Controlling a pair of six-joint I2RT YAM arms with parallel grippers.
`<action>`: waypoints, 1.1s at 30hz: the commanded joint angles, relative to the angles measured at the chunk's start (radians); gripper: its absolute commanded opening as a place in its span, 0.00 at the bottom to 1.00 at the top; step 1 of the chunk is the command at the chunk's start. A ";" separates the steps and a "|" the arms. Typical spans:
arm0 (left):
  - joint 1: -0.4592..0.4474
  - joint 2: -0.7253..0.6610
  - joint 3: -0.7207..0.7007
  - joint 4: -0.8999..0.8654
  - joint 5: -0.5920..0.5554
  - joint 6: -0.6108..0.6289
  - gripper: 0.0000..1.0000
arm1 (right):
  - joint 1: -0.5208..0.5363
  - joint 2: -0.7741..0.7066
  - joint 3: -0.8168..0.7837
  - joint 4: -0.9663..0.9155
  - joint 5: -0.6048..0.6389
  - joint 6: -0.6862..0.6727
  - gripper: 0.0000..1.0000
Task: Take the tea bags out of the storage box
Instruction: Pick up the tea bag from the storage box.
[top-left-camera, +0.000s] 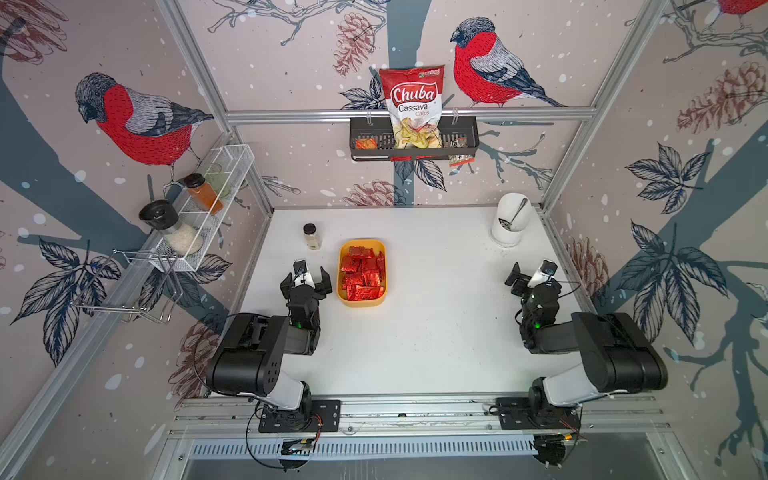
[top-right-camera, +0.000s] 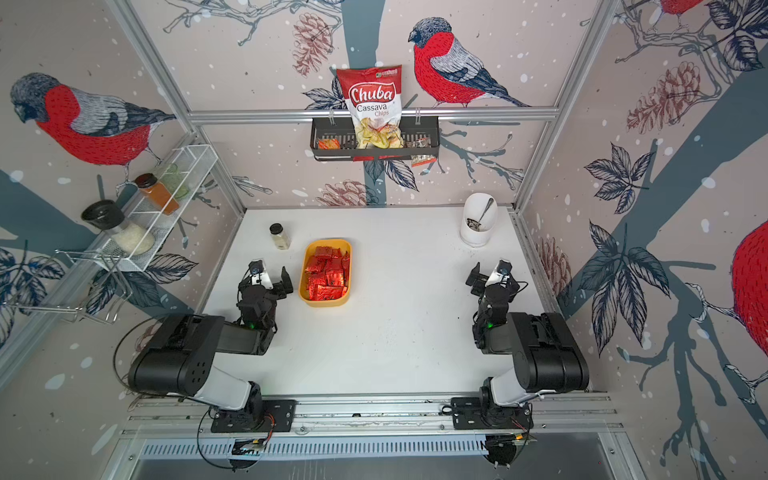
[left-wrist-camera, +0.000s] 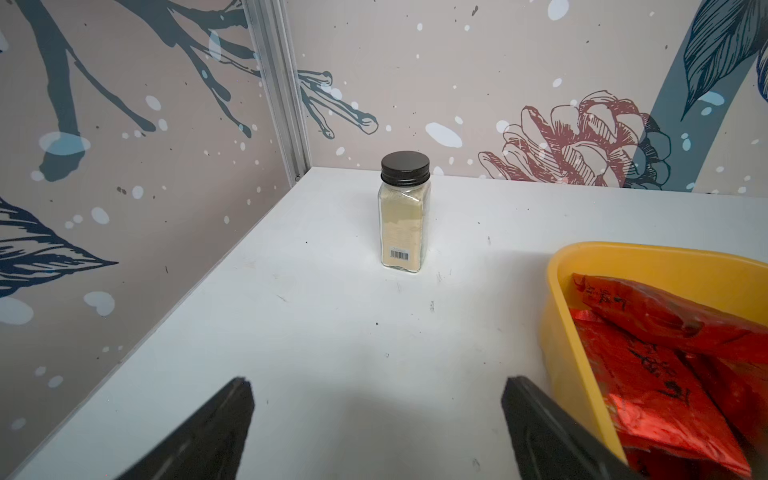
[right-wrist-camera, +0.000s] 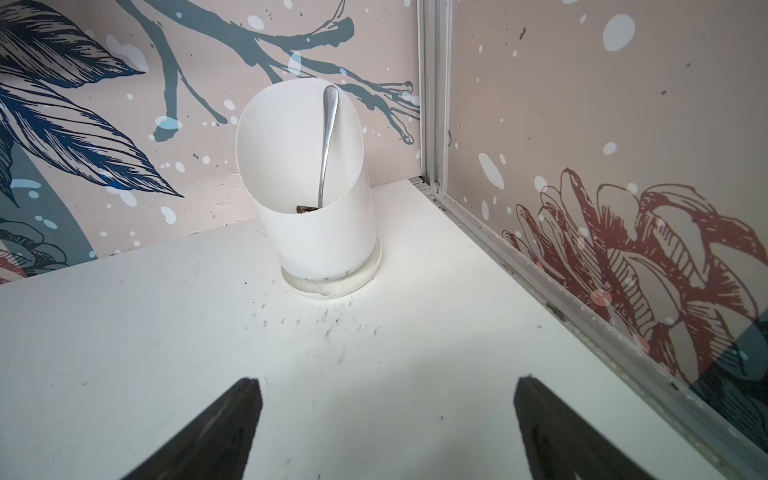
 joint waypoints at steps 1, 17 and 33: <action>0.004 -0.002 0.000 0.053 0.001 0.002 0.98 | 0.000 -0.004 0.002 0.016 -0.008 -0.011 1.00; 0.029 -0.002 0.011 0.025 0.058 -0.009 0.98 | -0.002 -0.005 0.004 0.014 -0.010 -0.010 1.00; -0.003 -0.439 0.386 -1.052 -0.129 -0.448 0.96 | 0.139 -0.256 0.395 -0.846 -0.107 0.362 1.00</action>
